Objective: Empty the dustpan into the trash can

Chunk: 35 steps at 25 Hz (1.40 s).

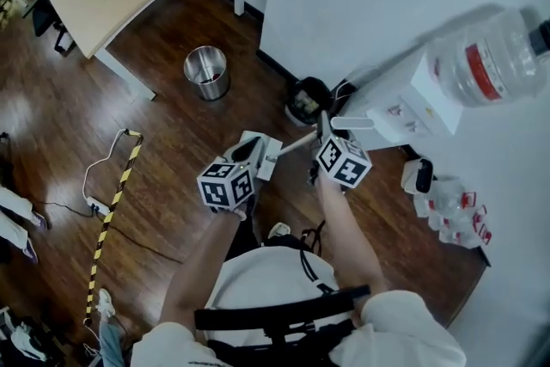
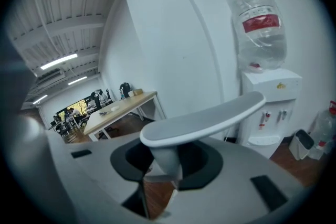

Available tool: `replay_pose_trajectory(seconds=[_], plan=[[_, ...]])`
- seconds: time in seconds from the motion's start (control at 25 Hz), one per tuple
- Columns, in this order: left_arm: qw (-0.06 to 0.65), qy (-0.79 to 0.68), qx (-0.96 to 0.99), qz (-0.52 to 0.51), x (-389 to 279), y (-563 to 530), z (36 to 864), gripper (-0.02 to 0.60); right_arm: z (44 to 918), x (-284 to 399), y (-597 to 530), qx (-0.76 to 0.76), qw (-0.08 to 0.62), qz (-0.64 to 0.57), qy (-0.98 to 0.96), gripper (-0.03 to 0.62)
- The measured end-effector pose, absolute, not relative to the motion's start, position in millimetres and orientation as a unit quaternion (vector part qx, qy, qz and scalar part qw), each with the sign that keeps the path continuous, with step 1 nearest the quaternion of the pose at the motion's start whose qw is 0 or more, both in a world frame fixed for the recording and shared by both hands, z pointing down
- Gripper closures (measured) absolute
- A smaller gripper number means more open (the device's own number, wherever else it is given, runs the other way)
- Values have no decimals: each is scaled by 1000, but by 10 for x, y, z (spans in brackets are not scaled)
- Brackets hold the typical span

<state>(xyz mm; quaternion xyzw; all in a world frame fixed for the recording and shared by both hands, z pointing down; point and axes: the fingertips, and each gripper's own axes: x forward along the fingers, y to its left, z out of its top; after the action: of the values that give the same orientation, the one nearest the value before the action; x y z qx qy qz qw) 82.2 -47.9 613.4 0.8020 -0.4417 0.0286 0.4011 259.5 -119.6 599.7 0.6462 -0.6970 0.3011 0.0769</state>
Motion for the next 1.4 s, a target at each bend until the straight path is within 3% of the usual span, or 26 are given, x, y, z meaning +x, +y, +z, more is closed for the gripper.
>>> replay_pose_trajectory(seconds=[0.48,1.12,1.4], plan=[[351,-419,837,39,99,-1424,5532,594,5043,1544,-2180,611,91,254,-744,476],[258,-362,895,24,61,-2904,3839,594,3637,781,-3504,531,103,188,-820,487],[230,-401,887,27,-138,-3285,3524,594,3339,390,-3903,491,120,170,-846,491]])
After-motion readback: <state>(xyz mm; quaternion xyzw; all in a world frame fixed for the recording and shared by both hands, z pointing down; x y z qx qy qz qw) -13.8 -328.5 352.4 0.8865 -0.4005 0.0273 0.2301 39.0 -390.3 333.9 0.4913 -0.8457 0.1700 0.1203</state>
